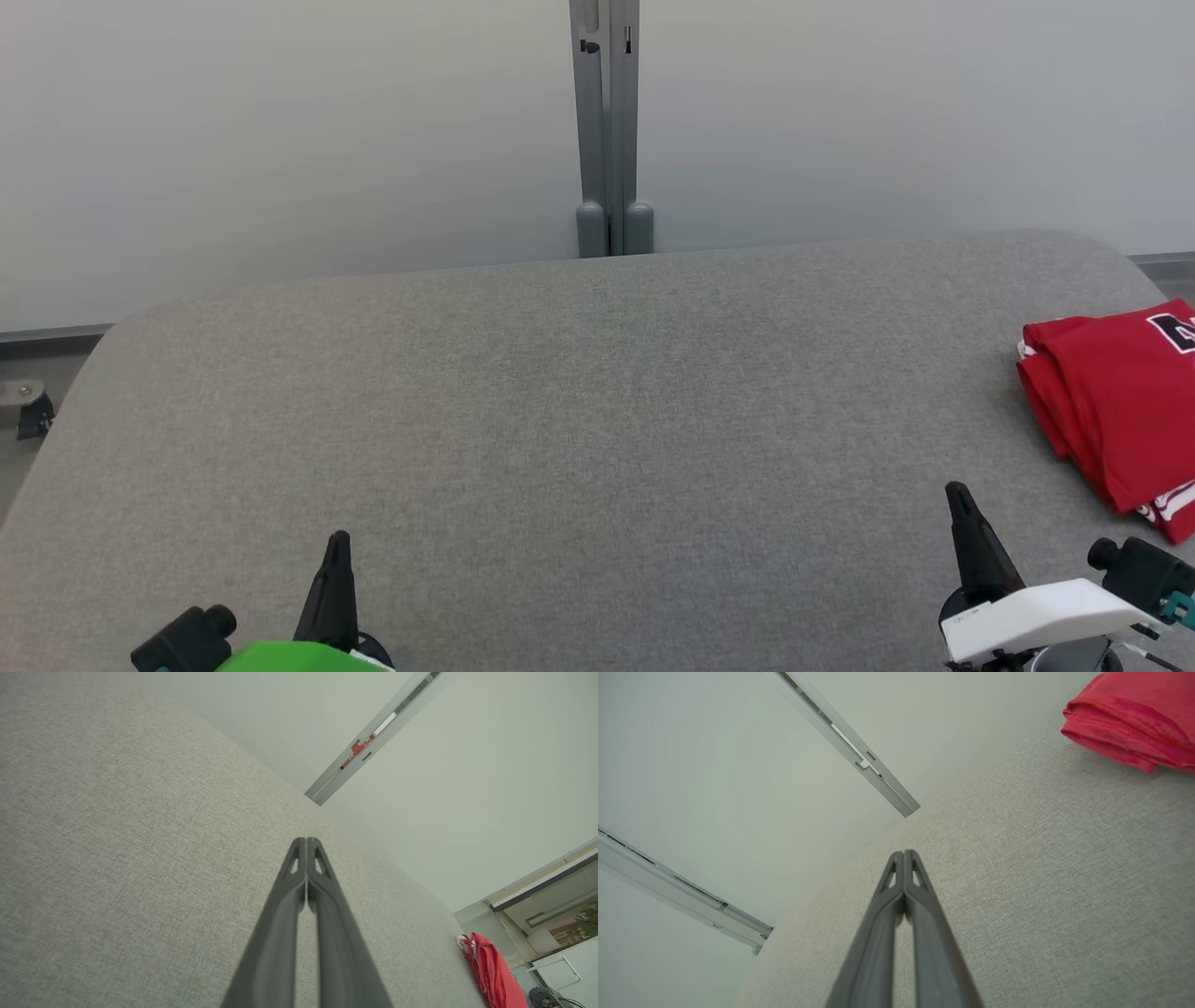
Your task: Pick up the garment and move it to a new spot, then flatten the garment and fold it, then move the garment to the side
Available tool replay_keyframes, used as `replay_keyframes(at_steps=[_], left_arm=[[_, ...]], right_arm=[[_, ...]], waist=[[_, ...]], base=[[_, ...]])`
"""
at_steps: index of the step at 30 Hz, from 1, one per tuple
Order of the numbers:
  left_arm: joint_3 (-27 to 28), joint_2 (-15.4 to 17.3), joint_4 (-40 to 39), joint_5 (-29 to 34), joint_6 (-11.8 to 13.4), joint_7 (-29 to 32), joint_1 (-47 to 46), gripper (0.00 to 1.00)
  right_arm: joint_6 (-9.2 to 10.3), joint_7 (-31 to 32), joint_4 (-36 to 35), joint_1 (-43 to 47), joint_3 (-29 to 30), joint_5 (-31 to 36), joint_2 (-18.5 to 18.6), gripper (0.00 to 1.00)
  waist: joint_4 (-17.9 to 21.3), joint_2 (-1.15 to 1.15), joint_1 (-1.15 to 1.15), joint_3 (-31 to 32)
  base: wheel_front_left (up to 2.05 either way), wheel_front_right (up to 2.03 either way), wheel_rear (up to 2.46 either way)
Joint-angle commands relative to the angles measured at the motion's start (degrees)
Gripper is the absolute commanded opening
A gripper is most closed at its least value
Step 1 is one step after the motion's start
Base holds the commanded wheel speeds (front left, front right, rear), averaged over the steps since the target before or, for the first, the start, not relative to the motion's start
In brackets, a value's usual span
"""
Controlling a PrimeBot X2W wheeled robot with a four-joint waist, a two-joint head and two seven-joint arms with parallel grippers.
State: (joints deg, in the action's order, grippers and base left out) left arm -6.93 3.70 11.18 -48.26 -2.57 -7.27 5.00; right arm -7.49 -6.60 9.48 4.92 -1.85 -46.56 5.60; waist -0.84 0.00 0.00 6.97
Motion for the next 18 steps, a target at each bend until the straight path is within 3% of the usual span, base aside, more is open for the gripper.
replay_keyframes(at_steps=[1, 18], left_arm=[[0.7, 0.5, -0.6, -2.1, -0.5, 0.4, -2.1, 0.0], [3.4, 0.6, 0.2, -13.4, -1.7, 3.3, -4.5, 0.0]], right_arm=[[-0.02, 0.4, -0.4, -2.0, 0.5, -2.0, 0.0, 0.0], [-0.02, 3.5, 0.8, -4.4, 2.3, -13.5, -0.5, 0.0]], waist=[[0.0, 0.0, 0.0, -0.1], [0.2, 0.0, 0.0, -1.5]], base=[[0.0, 0.0, 0.0], [0.0, 0.0, 0.0]])
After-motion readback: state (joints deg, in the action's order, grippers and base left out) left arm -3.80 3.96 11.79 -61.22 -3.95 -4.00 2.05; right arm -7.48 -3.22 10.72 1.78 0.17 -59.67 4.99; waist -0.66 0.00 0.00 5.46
